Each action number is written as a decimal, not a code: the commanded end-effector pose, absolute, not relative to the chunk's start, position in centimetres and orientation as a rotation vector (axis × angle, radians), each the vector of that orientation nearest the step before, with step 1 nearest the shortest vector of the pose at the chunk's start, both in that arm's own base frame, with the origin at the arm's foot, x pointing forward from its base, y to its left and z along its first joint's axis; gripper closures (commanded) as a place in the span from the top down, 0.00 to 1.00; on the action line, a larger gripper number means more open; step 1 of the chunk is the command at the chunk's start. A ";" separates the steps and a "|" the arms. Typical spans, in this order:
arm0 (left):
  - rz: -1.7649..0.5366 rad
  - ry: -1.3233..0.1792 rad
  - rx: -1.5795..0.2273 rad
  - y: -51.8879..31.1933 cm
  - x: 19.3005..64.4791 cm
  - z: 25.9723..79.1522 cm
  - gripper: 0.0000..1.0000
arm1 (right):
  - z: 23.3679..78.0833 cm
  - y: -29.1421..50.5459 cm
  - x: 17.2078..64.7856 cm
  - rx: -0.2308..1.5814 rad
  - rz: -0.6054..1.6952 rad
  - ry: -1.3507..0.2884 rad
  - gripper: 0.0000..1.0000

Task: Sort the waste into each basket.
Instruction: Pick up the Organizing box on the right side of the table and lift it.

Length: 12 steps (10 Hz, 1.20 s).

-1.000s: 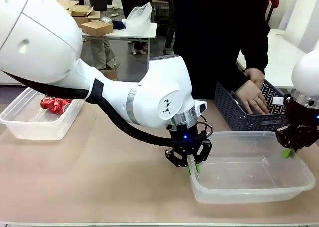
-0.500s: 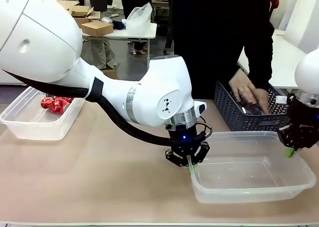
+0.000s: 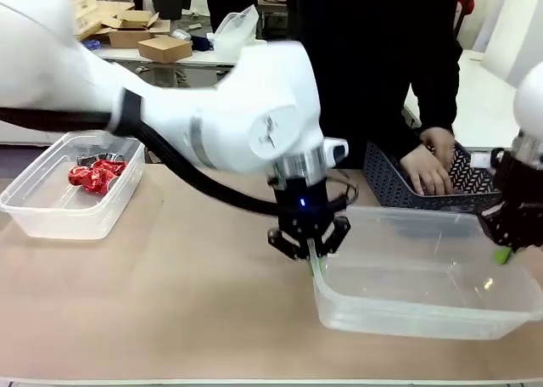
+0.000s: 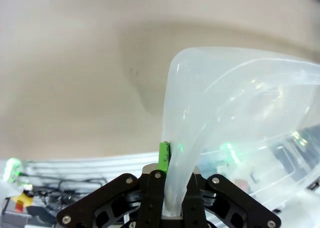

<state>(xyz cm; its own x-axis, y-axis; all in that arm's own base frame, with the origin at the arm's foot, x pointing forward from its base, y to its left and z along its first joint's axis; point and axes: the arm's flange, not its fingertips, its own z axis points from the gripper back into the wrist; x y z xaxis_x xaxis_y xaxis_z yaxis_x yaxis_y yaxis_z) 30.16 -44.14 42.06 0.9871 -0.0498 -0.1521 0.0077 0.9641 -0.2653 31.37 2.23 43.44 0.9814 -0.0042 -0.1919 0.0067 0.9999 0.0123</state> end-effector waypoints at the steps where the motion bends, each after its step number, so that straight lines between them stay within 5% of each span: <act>1: -0.042 0.140 -0.311 -40.1 30.8 48.3 0.00 | 49.3 4.3 30.4 -0.029 -0.005 0.194 0.00; 4: -0.044 0.110 -0.366 -35.2 30.5 51.8 0.00 | 55.4 5.7 32.8 0.047 0.034 0.166 0.00; 9: -0.044 0.122 -0.325 -37.9 30.3 51.7 0.00 | 55.8 6.8 30.9 0.045 0.041 0.119 0.00; 12: -0.075 0.081 -0.279 -37.1 30.5 52.6 0.04 | 56.6 10.6 34.3 0.024 0.077 0.097 0.07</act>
